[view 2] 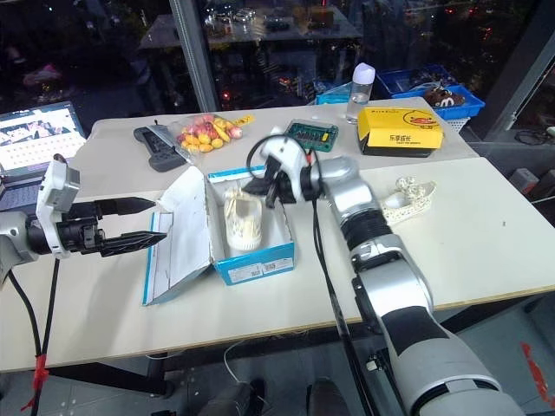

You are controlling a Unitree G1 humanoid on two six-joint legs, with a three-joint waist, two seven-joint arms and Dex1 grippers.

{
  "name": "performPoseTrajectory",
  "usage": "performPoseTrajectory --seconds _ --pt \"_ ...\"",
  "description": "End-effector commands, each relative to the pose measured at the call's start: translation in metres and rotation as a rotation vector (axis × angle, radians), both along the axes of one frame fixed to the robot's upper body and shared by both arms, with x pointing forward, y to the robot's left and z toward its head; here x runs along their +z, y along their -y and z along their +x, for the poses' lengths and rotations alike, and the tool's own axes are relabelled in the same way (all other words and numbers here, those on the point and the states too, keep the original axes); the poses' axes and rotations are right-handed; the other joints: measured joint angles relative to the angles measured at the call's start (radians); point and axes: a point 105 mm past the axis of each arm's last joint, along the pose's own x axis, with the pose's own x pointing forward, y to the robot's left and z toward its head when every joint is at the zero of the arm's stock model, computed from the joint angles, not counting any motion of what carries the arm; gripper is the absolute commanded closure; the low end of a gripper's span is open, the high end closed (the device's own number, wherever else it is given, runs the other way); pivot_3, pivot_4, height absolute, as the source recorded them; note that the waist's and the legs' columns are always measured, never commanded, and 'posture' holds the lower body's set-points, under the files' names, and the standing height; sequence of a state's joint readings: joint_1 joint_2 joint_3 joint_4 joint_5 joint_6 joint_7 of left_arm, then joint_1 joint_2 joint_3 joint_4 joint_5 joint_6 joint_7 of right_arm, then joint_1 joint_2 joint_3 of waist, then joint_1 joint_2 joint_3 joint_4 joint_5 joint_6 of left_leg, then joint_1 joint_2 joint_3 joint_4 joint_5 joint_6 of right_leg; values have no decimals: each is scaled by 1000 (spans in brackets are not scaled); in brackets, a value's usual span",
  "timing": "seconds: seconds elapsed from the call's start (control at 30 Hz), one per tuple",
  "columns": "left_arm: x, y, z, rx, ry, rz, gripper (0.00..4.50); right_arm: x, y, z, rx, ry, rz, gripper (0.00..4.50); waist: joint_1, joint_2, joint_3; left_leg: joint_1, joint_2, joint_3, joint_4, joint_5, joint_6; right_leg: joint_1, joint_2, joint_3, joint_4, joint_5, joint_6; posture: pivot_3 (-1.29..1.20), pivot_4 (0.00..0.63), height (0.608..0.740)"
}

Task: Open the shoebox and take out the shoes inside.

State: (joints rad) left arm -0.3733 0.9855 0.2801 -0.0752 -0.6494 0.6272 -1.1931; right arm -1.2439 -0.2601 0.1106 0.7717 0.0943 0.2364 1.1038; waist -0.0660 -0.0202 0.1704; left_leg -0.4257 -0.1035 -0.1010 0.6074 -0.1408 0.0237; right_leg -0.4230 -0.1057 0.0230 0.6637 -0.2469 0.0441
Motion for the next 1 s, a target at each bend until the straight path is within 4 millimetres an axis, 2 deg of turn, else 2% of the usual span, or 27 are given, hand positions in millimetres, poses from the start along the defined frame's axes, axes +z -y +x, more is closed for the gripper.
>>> performPoseTrajectory --seconds 0.03,0.13,0.23,0.33,0.57,0.6,0.67,0.7,0.77,0.83,1.0 --pt "7 4 -2 -21 39 10 0 34 0 -11 27 94 39 4360 1 0 0 0 0 0 0 0 0 0 0 0 0 0 0 0 150 738" --pt "5 5 -1 -26 34 8 0 20 -1 -15 44 88 -28 4360 -4 0 0 0 0 0 0 0 0 0 0 0 0 0 0 0 150 738" --pt "4 7 0 -31 34 4 0 15 -2 -16 47 73 -50 3647 -3 0 0 1 0 0 0 0 0 1 0 0 0 0 0 0 150 738" --pt "4 8 0 -37 31 0 0 11 -2 -18 62 99 -93 2695 -3 0 0 0 0 0 0 0 1 0 0 0 0 0 0 0 150 738" --pt "2 9 0 -41 25 -3 0 -15 -6 -18 101 113 -222 2695 -3 0 0 0 0 0 0 0 1 0 0 0 0 0 0 0 150 738" --pt "2 9 0 -41 25 -2 0 -19 -7 -20 121 115 -253 2192 -2 0 0 0 0 0 0 0 1 0 0 0 0 0 0 0 150 738" --pt "2 9 0 -38 26 -1 0 -29 -8 -23 161 113 -307 1641 -3 0 0 0 0 0 0 0 1 0 0 0 0 0 0 0 150 738" --pt "2 9 0 -36 26 -1 0 -37 -9 -24 174 113 -337 1222 -3 0 0 0 0 0 0 0 1 1 0 0 0 0 0 0 150 738" --pt "2 9 0 -35 25 -3 0 -51 -11 -22 174 116 -383 531 -3 0 0 0 0 0 0 0 1 0 0 -1 0 0 0 0 150 738" --pt "2 8 -2 -34 24 -4 0 -59 -12 -18 161 118 -405 36 -3 0 0 1 0 0 0 0 1 1 0 -1 0 0 0 0 150 738" --pt "-1 9 -4 -31 16 -5 0 -78 -10 -3 101 152 -489 36 -6 0 0 3 1 0 0 0 0 2 0 0 0 0 0 0 150 738"
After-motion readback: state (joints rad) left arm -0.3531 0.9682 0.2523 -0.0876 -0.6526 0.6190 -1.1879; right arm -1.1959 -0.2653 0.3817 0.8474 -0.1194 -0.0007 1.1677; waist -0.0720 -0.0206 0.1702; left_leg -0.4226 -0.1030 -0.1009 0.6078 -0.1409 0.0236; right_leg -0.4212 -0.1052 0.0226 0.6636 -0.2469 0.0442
